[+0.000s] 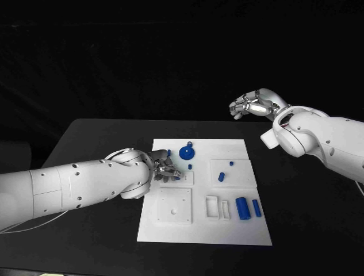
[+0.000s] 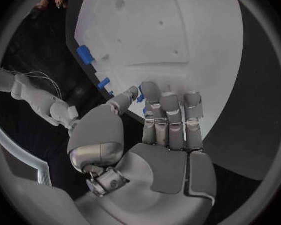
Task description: Assemble the parts on the task board
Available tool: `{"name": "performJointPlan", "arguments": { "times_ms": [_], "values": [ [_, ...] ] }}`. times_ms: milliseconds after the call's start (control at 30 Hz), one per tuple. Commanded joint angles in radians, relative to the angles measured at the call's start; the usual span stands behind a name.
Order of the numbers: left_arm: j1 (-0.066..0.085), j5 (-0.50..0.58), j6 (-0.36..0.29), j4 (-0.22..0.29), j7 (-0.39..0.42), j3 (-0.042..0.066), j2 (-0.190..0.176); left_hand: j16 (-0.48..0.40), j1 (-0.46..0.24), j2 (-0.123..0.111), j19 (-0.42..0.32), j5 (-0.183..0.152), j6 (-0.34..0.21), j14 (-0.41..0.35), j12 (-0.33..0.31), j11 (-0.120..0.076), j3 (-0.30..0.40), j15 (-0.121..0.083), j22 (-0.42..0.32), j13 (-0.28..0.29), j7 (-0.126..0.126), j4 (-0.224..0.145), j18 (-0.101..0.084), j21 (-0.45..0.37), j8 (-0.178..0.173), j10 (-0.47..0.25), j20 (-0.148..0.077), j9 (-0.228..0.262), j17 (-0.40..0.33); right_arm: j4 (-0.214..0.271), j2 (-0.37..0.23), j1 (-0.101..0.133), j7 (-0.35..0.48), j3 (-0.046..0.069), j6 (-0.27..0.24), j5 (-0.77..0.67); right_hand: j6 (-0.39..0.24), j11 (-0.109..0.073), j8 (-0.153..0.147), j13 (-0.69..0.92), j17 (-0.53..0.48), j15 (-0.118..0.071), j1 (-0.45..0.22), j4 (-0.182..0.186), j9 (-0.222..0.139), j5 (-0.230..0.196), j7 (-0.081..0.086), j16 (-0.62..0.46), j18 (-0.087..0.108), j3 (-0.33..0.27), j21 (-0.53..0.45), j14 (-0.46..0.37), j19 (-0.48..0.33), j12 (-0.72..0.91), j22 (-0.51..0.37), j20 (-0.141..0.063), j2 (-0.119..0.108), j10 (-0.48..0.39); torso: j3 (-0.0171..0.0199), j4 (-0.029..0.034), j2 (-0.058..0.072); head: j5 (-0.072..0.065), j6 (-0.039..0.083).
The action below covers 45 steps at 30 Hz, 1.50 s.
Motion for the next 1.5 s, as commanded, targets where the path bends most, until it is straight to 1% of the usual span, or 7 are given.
{"name": "performJointPlan", "arguments": {
  "times_ms": [33,500,633,767,1000,1167,1500],
  "values": [
    [0.0,0.03,-0.046,0.009,-0.003,0.001,-0.006,-0.026,0.004,-0.04,-0.027,-0.006,-0.041,-0.026,-0.025,0.007,0.01,0.01,-0.004,-0.015,0.012,0.02,-0.006,-0.016,-0.021,-0.031,-0.112,-0.009,-0.022,0.0,-0.001,-0.001,0.005,0.0,0.013,-0.007,-0.007,0.004,-0.004,-0.002,0.0,0.007,-0.007,0.002,-0.001,0.006,-0.001,-0.007,0.006,-0.007,-0.004,0.002,-0.002,-0.005,-0.001,0.006,-0.007,0.006,0.0001,0.0002,0.0,-0.001,0.001],
    [0.007,0.102,0.029,0.058,0.004,0.013,-0.054,-0.043,0.03,-0.106,-0.112,-0.008,-0.169,-0.099,-0.051,0.053,-0.008,0.042,-0.011,-0.033,0.063,0.068,-0.035,-0.076,-0.099,-0.108,-0.089,-0.08,-0.077,-0.005,-0.002,-0.003,0.006,0.0,0.012,-0.007,-0.009,0.004,-0.005,-0.002,0.0,0.008,-0.008,0.002,-0.002,0.007,0.0,-0.008,0.006,-0.008,-0.006,0.0,-0.003,-0.007,-0.001,0.006,-0.008,0.006,0.0005,0.0007,-0.001,-0.002,0.008],
    [0.012,0.148,0.054,0.057,0.012,0.047,-0.064,-0.119,0.035,-0.105,-0.181,-0.009,-0.227,-0.184,-0.133,0.092,-0.009,0.092,-0.028,-0.077,0.098,0.084,-0.038,-0.135,-0.127,-0.193,-0.048,-0.116,-0.128,-0.007,-0.004,-0.003,0.006,0.0,0.013,-0.006,-0.009,0.004,-0.005,-0.002,-0.001,0.008,-0.008,0.002,-0.002,0.007,0.0,-0.008,0.006,-0.008,-0.006,0.0,-0.003,-0.007,-0.001,0.006,-0.007,0.006,-0.0001,0.0003,0.0,-0.002,0.01],
    [0.032,0.193,0.108,0.048,0.011,0.077,-0.077,-0.179,0.077,-0.077,-0.191,-0.008,-0.244,-0.19,-0.212,0.107,-0.005,0.121,-0.039,-0.122,0.111,0.08,-0.038,-0.167,-0.132,-0.191,-0.019,-0.153,-0.17,-0.011,-0.004,-0.003,0.006,0.0,0.012,-0.005,-0.01,0.005,-0.005,-0.002,0.0,0.008,-0.009,0.002,-0.002,0.007,0.0,-0.008,0.006,-0.008,-0.006,0.0,-0.003,-0.007,-0.001,0.006,-0.008,0.006,0.0003,-0.0003,0.0,-0.001,0.015],
    [0.092,0.257,0.149,-0.01,0.021,0.083,-0.081,-0.227,0.145,-0.02,-0.177,-0.006,-0.295,-0.191,-0.347,0.142,-0.012,0.139,-0.04,-0.183,0.117,0.027,-0.031,-0.184,-0.147,-0.246,-0.003,-0.203,-0.196,-0.02,-0.003,-0.003,0.006,0.0,0.012,-0.003,-0.01,0.005,-0.006,-0.002,-0.001,0.008,-0.009,0.002,-0.002,0.008,0.0,-0.009,0.006,-0.009,-0.006,0.0,-0.004,-0.008,-0.001,0.006,-0.008,0.006,0.001,0.0006,0.0,0.004,0.024],
    [0.12,0.256,0.146,-0.076,0.036,0.083,-0.063,-0.146,0.158,-0.015,-0.07,-0.006,-0.305,-0.145,-0.413,0.143,-0.036,0.111,0.005,-0.203,0.119,0.024,0.008,-0.105,-0.133,-0.228,-0.03,-0.237,-0.141,-0.023,-0.002,-0.003,0.006,0.0,0.013,-0.002,-0.011,0.005,-0.006,-0.002,-0.001,0.008,-0.009,0.002,-0.002,0.008,0.0,-0.009,0.006,-0.009,-0.006,0.0,-0.004,-0.008,-0.001,0.006,-0.007,0.006,0.0013,0.0003,0.0,0.007,0.031],
    [0.129,0.164,0.197,-0.27,0.042,0.082,0.046,0.092,0.124,0.024,0.157,-0.01,-0.234,-0.036,-0.385,0.091,-0.068,0.053,0.051,-0.16,0.1,0.076,0.101,0.107,-0.087,-0.07,-0.084,-0.266,0.017,-0.025,-0.001,-0.003,0.006,0.0,0.013,-0.002,-0.011,0.005,-0.006,-0.003,0.0,0.008,-0.009,0.002,-0.003,0.008,0.0,-0.009,0.006,-0.009,-0.007,0.0,-0.004,-0.008,-0.001,0.006,-0.007,0.007,-0.0004,-0.0006,0.001,0.012,0.038]
  ]
}}
